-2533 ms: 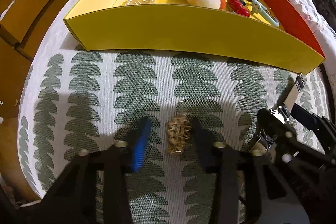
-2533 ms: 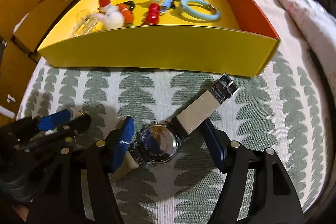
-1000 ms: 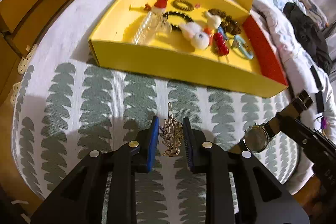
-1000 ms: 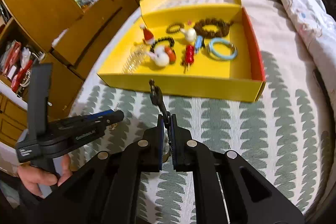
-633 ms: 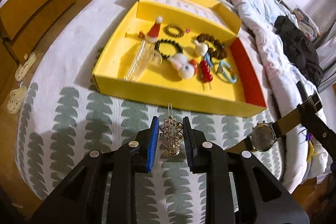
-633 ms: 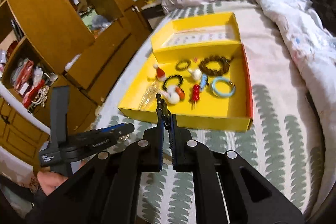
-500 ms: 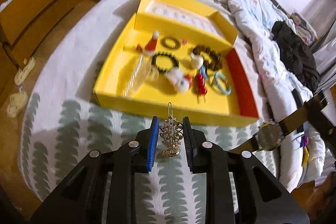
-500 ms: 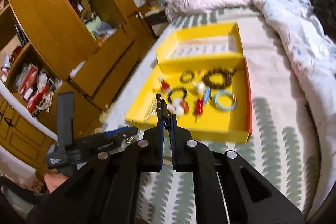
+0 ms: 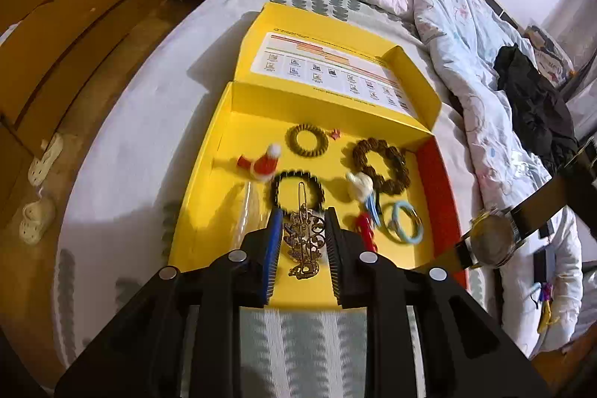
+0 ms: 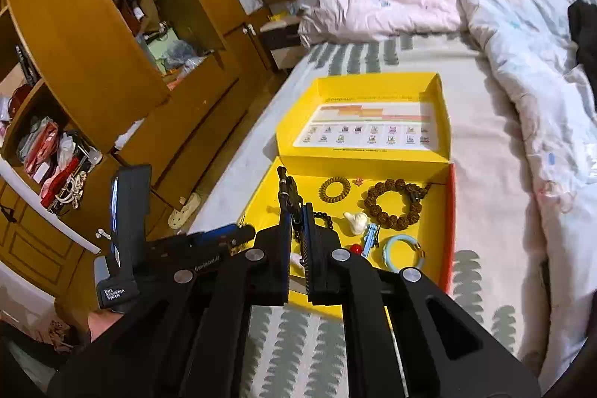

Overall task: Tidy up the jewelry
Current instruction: 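Carry the gold brooch and wristwatch over the yellow box, then open both tools to release the brooch and watch into the box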

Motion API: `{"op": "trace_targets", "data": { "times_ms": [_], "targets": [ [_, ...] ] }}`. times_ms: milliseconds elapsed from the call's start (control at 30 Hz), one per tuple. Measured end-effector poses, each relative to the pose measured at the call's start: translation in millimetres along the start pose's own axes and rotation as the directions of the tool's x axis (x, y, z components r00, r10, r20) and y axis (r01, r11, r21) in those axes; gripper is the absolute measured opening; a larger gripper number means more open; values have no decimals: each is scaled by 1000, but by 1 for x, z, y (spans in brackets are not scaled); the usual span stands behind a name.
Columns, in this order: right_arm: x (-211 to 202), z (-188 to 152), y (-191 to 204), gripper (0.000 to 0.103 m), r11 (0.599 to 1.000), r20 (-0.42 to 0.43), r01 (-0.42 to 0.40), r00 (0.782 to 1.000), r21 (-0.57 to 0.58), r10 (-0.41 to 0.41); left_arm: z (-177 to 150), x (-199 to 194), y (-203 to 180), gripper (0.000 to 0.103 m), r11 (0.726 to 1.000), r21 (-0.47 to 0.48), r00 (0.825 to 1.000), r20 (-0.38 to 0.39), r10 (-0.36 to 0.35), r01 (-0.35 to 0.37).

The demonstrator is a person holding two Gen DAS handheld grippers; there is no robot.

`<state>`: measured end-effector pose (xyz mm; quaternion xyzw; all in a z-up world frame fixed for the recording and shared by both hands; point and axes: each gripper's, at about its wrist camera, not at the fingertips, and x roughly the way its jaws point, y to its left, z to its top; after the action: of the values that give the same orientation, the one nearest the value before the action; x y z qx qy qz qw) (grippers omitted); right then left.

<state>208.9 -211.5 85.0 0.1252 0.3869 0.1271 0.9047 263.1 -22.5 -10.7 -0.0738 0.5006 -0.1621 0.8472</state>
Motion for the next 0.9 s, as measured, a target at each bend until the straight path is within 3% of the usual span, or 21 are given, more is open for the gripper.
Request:
{"op": "trace_targets", "data": {
  "times_ms": [433,733,900],
  "targets": [
    [114,6,-66,7,999,-142,7,990,41,-1,31,87,-15,24,999,43,996,-85,-10,14],
    [157,-2,-103,8,997,-209,30,978,72,-14,36,122,-21,24,997,53,992,-112,55,-49],
    [162,-8,-112,15,996,-212,38,977,78,-21,32,130,-17,24,996,44,989,-122,84,-79]
  ]
}}
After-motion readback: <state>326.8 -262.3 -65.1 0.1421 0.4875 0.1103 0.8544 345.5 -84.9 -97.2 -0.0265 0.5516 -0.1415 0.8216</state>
